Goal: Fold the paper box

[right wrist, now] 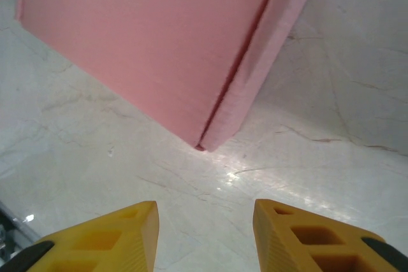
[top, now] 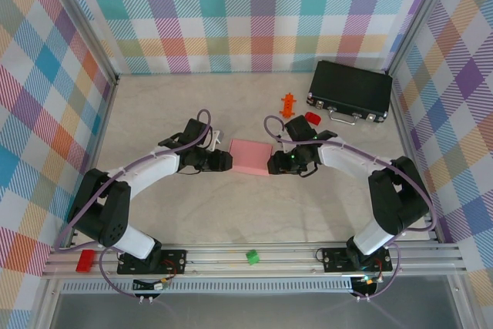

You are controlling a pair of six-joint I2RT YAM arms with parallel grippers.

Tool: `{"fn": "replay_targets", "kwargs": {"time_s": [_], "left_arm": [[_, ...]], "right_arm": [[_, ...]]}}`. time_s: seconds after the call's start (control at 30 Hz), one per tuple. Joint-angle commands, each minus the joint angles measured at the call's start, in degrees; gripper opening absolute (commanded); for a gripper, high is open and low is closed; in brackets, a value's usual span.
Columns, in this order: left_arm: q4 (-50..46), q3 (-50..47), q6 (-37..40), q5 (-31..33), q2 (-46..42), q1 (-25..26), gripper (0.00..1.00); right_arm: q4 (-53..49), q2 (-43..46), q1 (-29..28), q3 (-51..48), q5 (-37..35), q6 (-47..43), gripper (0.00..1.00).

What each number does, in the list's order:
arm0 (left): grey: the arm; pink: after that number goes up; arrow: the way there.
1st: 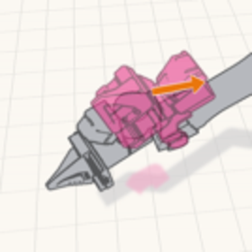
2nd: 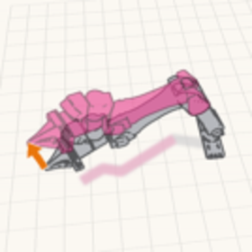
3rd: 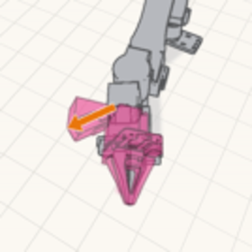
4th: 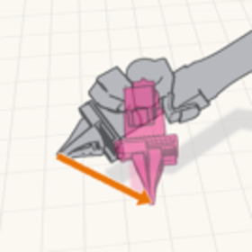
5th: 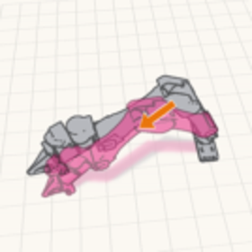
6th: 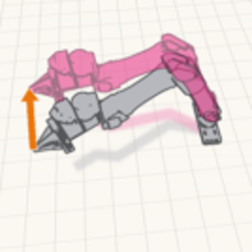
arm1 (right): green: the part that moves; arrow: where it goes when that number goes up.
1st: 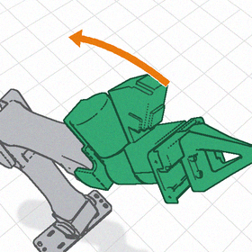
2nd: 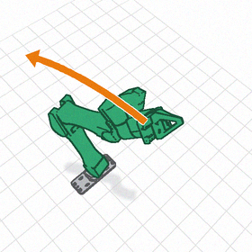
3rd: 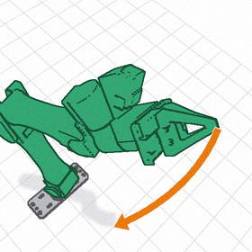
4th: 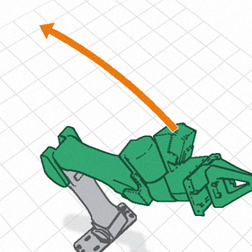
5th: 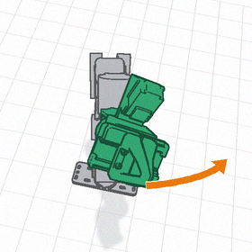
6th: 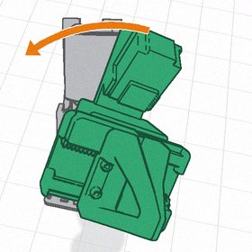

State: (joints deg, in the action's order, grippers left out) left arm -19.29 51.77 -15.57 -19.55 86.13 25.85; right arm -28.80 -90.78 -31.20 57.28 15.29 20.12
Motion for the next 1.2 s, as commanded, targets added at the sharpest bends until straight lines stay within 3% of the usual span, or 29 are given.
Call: {"fn": "replay_targets", "kwargs": {"time_s": [0.0, 0.4, 0.53, 0.73, 0.9, 1.17], "left_arm": [[0.48, -0.67, 0.72, 3.49, -3.14, 0.32, 0.47], [-5.31, -0.25, 3.15, 28.02, -11.68, -0.2, 0.54], [-6.29, 0.45, 5.02, 34.34, -13.0, -2.03, 0.6], [-5.78, 0.47, 7.8, 40.84, -13.09, -5.55, 0.66], [-3.87, -0.81, 7.24, 47.95, -12.53, -8.02, 0.77], [2.09, -4.38, 7.63, 50.35, -13.21, -11.18, 0.88]], "right_arm": [[0.12, 2.63, -0.25, -1.34, -6.42, -0.1, 0.44], [-3.38, 12.71, 0.38, -3.99, -32.9, 3.44, 0.48], [-4.45, 15.77, 3.16, -5.1, -37.83, 2.91, 0.52], [-2.78, 20.13, 9.05, -8.27, -40.01, 1.2, 0.57], [1.13, 22.08, 15.19, -11.7, -38.14, -0.31, 0.6], [6.75, 22.82, 23.67, -15.77, -31.7, -0.9, 0.64]]}}
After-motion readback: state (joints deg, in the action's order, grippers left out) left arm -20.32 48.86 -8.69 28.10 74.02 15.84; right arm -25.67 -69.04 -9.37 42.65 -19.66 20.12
